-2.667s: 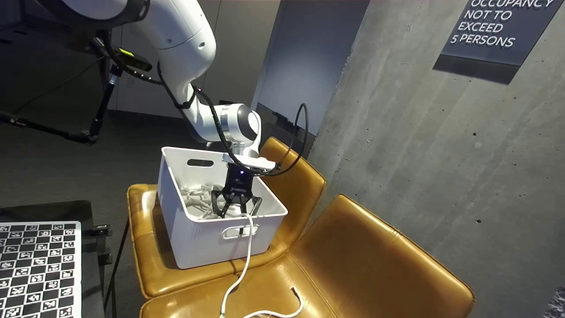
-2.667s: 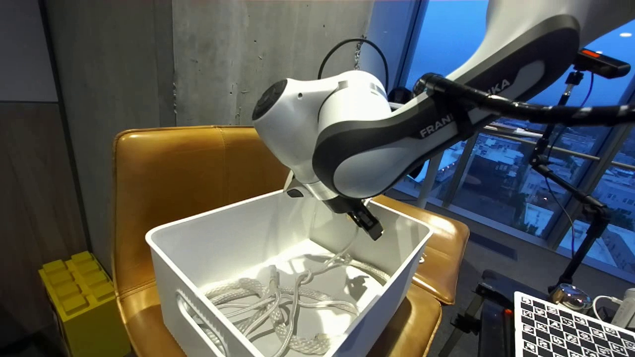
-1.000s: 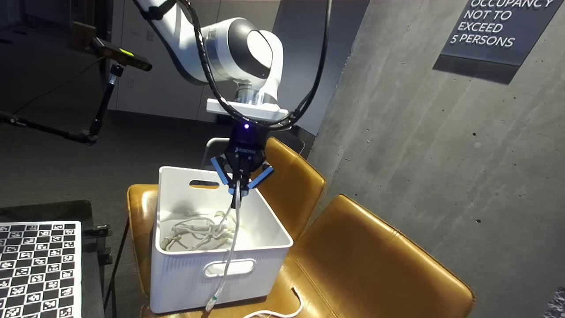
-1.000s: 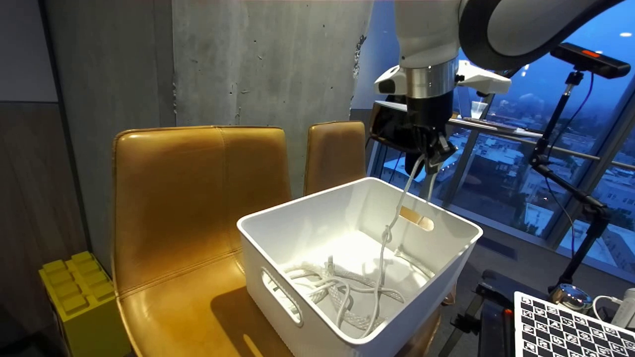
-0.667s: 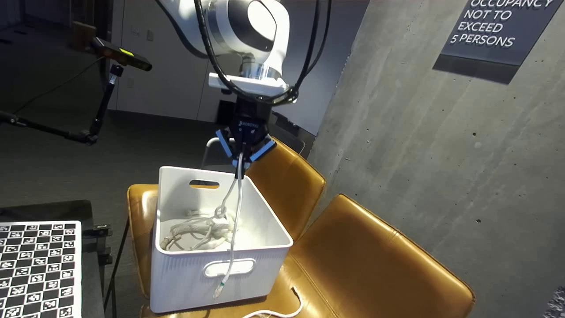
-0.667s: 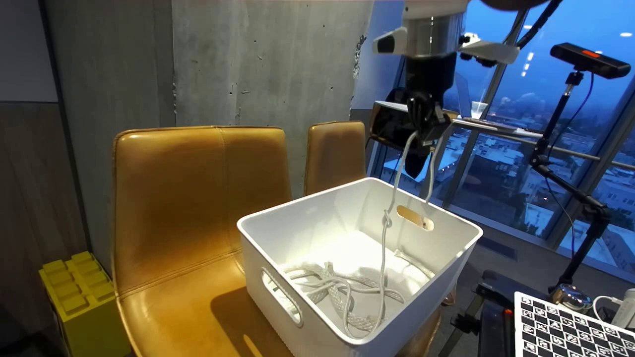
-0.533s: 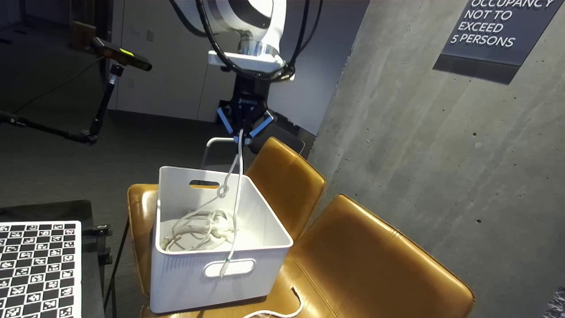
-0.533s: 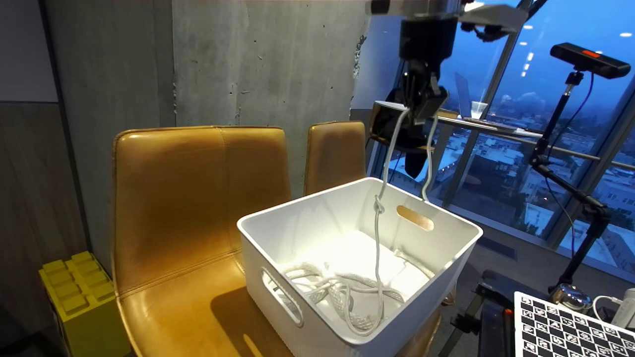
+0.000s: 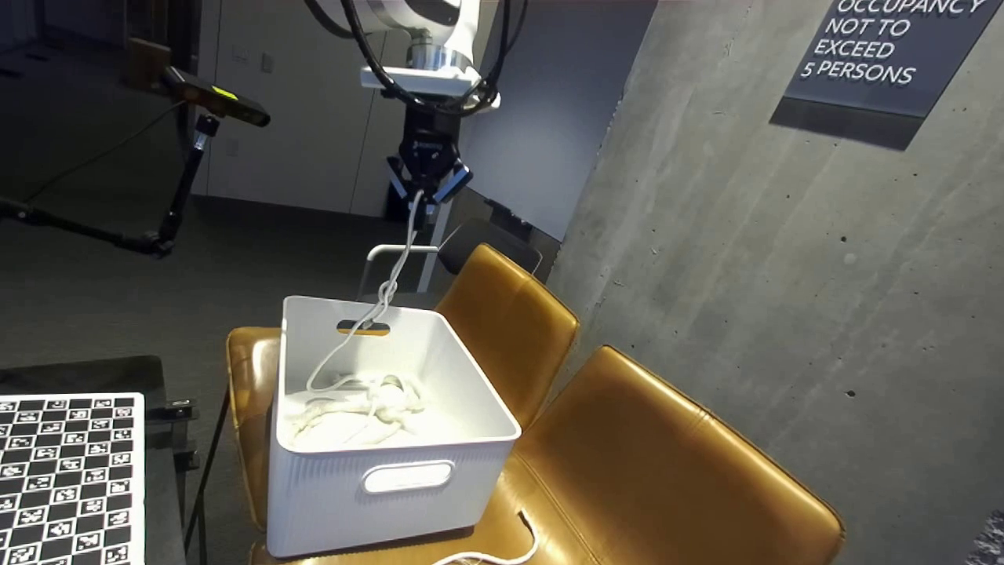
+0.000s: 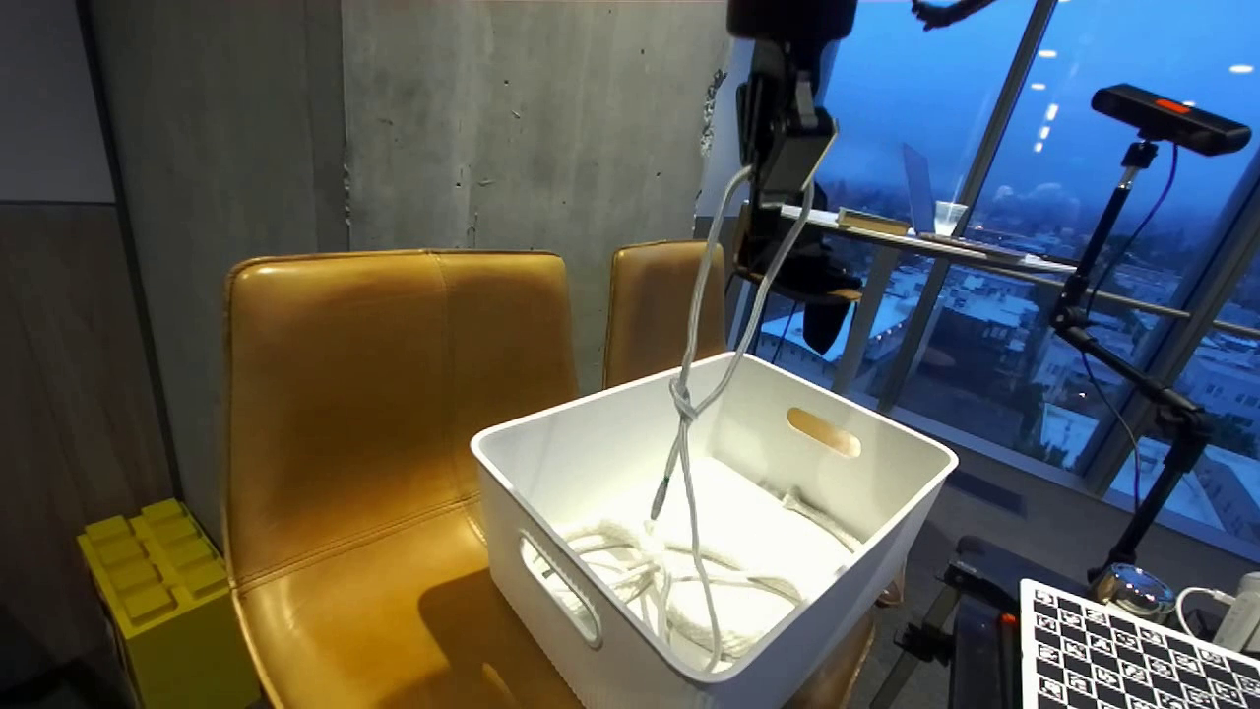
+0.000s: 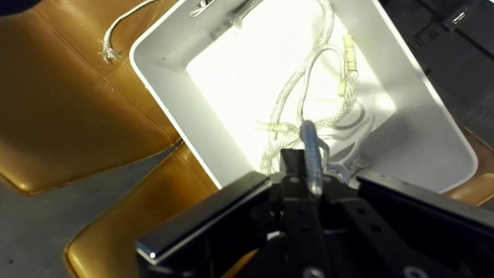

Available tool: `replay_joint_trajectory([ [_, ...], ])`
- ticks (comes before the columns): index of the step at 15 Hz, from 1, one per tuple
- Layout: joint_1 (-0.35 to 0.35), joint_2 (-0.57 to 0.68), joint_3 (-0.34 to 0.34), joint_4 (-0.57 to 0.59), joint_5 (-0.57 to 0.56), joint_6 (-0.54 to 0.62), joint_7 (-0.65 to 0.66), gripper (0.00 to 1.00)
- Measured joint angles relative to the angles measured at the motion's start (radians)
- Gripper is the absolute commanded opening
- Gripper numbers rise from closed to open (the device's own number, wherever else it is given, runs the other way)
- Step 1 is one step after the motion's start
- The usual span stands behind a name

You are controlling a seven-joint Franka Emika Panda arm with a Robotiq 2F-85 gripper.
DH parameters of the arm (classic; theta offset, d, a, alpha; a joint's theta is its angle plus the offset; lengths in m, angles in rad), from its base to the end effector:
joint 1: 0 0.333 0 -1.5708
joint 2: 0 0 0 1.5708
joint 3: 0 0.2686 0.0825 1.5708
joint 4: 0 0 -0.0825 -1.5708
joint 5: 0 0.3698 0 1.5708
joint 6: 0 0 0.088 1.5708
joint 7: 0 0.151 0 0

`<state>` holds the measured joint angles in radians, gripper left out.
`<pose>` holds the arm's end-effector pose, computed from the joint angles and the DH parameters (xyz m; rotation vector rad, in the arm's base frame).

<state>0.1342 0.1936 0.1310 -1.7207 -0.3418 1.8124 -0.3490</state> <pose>0.5744 0.1097 0.3814 2.6614 0.9899 -0.1588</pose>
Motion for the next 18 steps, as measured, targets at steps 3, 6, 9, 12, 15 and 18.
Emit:
replay_joint_trajectory([
  [3, -0.04, 0.055, -0.037, -0.07, -0.001, 0.066, 0.001, 0.47],
  [6, -0.108, 0.087, -0.081, -0.157, 0.001, 0.146, -0.013, 0.7],
  [9, -0.181, 0.083, -0.122, -0.241, 0.001, 0.224, -0.032, 0.92],
  [12, -0.24, 0.039, -0.15, -0.327, 0.039, 0.325, -0.05, 1.0],
  [15, -0.281, -0.035, -0.165, -0.407, 0.14, 0.45, -0.079, 1.0],
  [18, -0.297, -0.078, -0.182, -0.462, 0.226, 0.567, -0.097, 1.0],
])
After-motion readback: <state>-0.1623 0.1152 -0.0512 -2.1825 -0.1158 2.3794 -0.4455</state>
